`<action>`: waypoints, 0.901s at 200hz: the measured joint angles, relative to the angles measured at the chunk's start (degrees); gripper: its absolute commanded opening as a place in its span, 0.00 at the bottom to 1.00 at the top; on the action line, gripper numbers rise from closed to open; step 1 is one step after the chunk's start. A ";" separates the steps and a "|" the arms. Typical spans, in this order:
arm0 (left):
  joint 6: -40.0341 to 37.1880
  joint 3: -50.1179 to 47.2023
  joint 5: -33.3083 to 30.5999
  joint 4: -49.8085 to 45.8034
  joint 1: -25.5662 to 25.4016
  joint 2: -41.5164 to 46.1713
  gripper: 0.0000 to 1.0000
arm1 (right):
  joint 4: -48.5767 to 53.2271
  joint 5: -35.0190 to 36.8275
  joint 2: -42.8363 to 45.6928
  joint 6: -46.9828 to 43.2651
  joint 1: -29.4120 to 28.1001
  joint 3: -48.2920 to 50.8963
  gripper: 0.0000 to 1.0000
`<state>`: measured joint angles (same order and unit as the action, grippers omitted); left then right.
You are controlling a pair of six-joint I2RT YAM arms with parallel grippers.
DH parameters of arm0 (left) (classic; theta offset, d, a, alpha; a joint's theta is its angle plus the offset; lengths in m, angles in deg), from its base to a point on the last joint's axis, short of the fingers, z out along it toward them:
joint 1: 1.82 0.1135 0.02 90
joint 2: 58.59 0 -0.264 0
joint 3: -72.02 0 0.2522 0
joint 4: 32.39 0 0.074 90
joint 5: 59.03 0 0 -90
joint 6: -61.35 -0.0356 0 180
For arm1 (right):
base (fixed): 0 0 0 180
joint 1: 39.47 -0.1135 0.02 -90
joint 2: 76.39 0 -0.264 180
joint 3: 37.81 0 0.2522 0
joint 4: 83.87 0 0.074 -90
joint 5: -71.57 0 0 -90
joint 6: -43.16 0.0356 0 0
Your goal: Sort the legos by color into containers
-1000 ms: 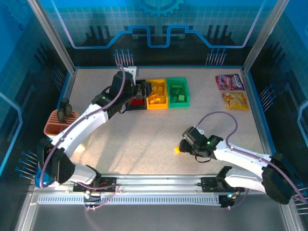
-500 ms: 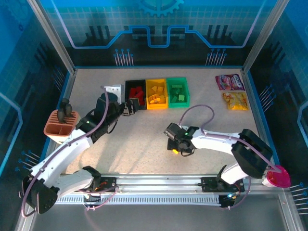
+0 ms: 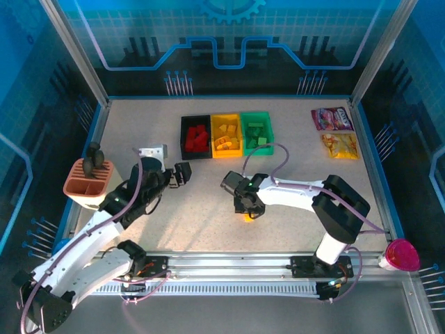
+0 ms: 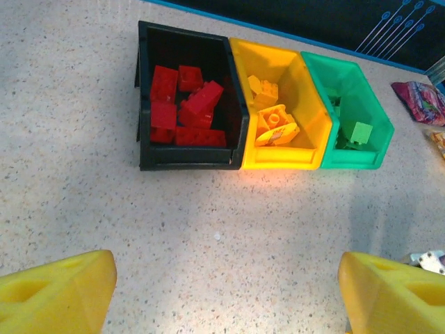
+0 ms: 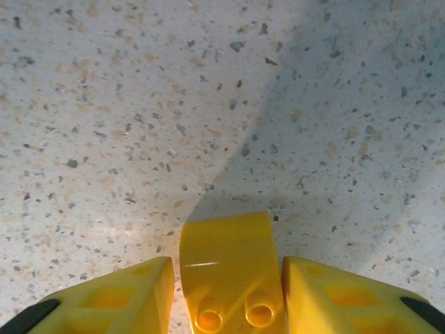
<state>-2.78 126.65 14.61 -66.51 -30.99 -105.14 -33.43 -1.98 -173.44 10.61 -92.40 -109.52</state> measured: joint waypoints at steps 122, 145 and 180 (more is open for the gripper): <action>4.79 -4.81 -1.31 -3.48 -4.24 4.39 0.83 | 4.28 0.22 -2.16 -0.44 -4.42 -0.42 0.43; 5.33 -5.20 -1.88 -3.48 -4.44 4.39 0.83 | 4.09 0.20 -2.56 -0.46 -4.42 -0.48 0.39; 5.60 -5.62 -2.05 -3.41 -4.61 4.35 0.83 | 4.72 0.46 -2.56 -0.33 -4.39 -0.94 0.26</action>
<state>2.81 121.03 12.55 -69.92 -35.60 -100.79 -28.71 -1.53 -176.00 10.29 -96.79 -110.46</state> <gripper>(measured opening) 0.835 0.290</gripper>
